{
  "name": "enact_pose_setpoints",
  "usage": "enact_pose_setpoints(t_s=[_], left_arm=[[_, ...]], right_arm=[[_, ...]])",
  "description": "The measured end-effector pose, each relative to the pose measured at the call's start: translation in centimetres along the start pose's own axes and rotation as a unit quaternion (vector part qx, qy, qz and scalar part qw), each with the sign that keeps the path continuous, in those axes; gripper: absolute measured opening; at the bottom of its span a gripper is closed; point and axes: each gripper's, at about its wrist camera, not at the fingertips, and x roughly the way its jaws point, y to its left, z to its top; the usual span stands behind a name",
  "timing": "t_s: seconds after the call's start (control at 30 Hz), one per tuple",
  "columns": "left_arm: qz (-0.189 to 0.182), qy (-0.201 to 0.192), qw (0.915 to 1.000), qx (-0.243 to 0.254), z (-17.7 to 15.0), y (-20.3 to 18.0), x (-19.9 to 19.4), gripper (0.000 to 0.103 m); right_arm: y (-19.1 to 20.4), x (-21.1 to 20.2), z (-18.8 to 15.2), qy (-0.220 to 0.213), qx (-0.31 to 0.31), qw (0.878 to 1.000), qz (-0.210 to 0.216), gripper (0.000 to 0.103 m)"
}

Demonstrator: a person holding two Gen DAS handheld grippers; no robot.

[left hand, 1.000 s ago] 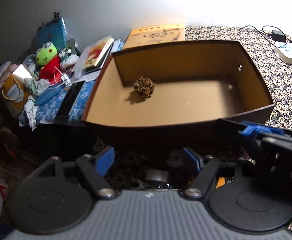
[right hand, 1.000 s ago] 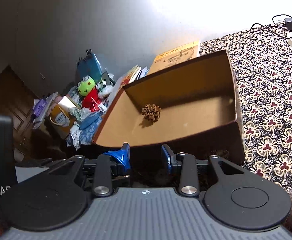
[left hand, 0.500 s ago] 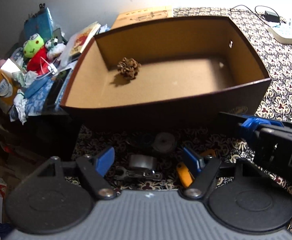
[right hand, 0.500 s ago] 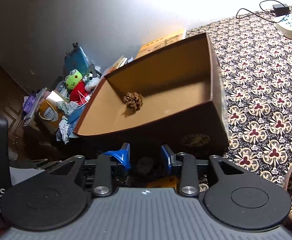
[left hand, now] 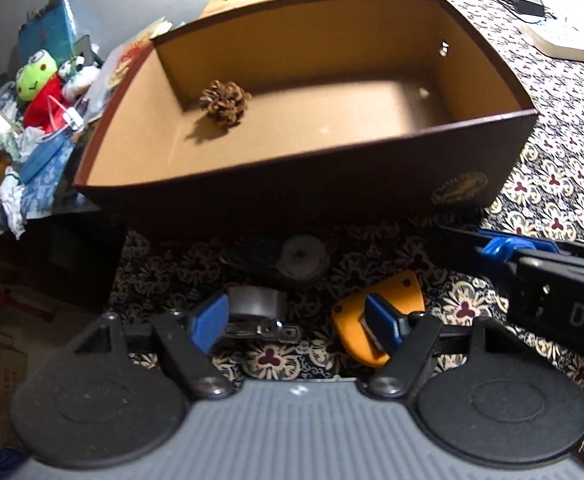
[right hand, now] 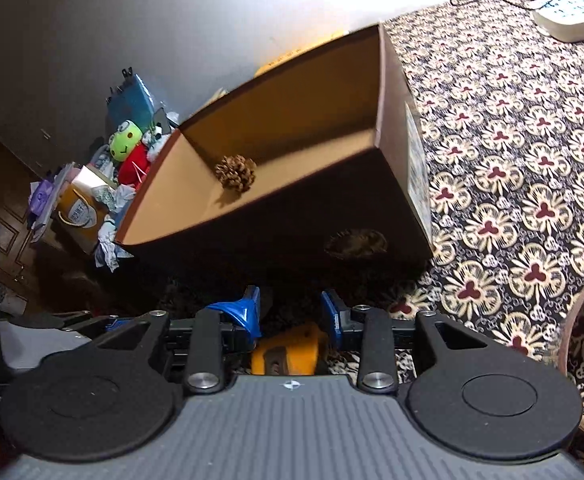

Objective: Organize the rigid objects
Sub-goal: 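Withdraw the right gripper from the box toward the orange tape measure, then close the right gripper on the orange tape measure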

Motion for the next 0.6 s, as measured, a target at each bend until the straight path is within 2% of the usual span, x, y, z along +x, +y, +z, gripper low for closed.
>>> enact_pose_setpoints(t_s=[0.17,0.37,0.6], left_arm=[[-0.06,-0.008,0.9981,-0.002,-1.5,0.5,-0.1,0.075],[-0.137,-0.024,0.9901,0.016,-3.3,0.5,-0.5,0.075],[-0.194,-0.019,0.9807,0.013,-3.0,0.2,1.0,0.076]], right_arm=[[-0.7,0.0,-0.6,0.01,0.004,1.0,-0.007,0.016],[-0.7,0.3,-1.3,0.026,-0.006,1.0,-0.008,0.016],[-0.5,1.7,-1.5,0.064,0.011,0.998,0.005,0.017]])
